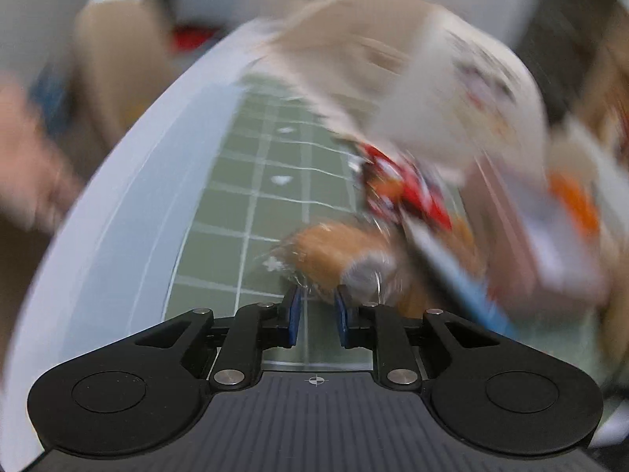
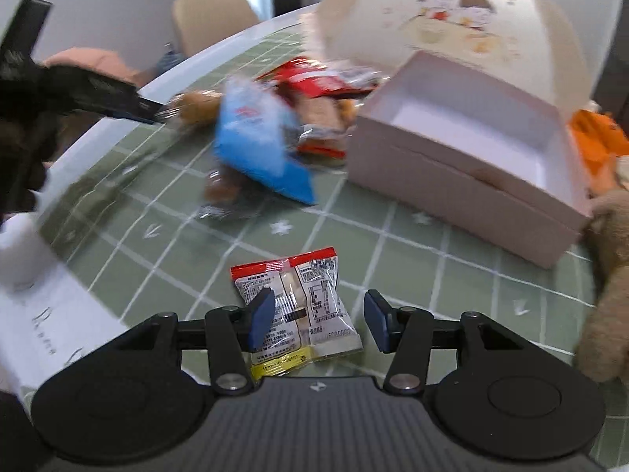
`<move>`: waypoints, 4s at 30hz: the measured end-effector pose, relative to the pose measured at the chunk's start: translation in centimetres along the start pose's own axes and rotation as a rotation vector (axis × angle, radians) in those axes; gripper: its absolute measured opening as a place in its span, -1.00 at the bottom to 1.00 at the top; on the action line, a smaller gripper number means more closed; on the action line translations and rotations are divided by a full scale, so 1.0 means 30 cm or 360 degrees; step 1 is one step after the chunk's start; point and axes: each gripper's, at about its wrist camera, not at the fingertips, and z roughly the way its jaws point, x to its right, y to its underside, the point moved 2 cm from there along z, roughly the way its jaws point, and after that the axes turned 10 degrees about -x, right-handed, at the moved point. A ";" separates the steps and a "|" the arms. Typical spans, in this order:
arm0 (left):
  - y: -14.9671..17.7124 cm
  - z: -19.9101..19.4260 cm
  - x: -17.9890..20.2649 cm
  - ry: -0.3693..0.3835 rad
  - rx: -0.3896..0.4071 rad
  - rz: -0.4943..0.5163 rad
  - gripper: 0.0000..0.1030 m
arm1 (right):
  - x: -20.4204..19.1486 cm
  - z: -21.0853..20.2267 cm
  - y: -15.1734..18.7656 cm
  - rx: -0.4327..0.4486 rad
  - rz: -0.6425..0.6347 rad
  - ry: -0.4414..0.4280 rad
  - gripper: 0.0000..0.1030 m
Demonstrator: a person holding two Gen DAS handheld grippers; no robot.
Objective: Organize snacks
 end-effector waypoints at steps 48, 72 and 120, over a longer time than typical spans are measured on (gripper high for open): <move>0.037 0.085 0.219 -0.0402 -0.0013 0.0828 -0.32 | 0.001 0.050 0.010 -0.0004 0.0111 -0.0051 0.34; -0.046 0.099 0.104 -0.0384 0.0073 0.0434 -0.02 | -0.020 0.074 0.067 0.0090 0.0092 0.0053 0.70; 0.079 0.028 0.030 -0.0121 -0.0035 0.0296 0.16 | -0.025 0.060 0.099 0.0186 0.0006 -0.0038 0.84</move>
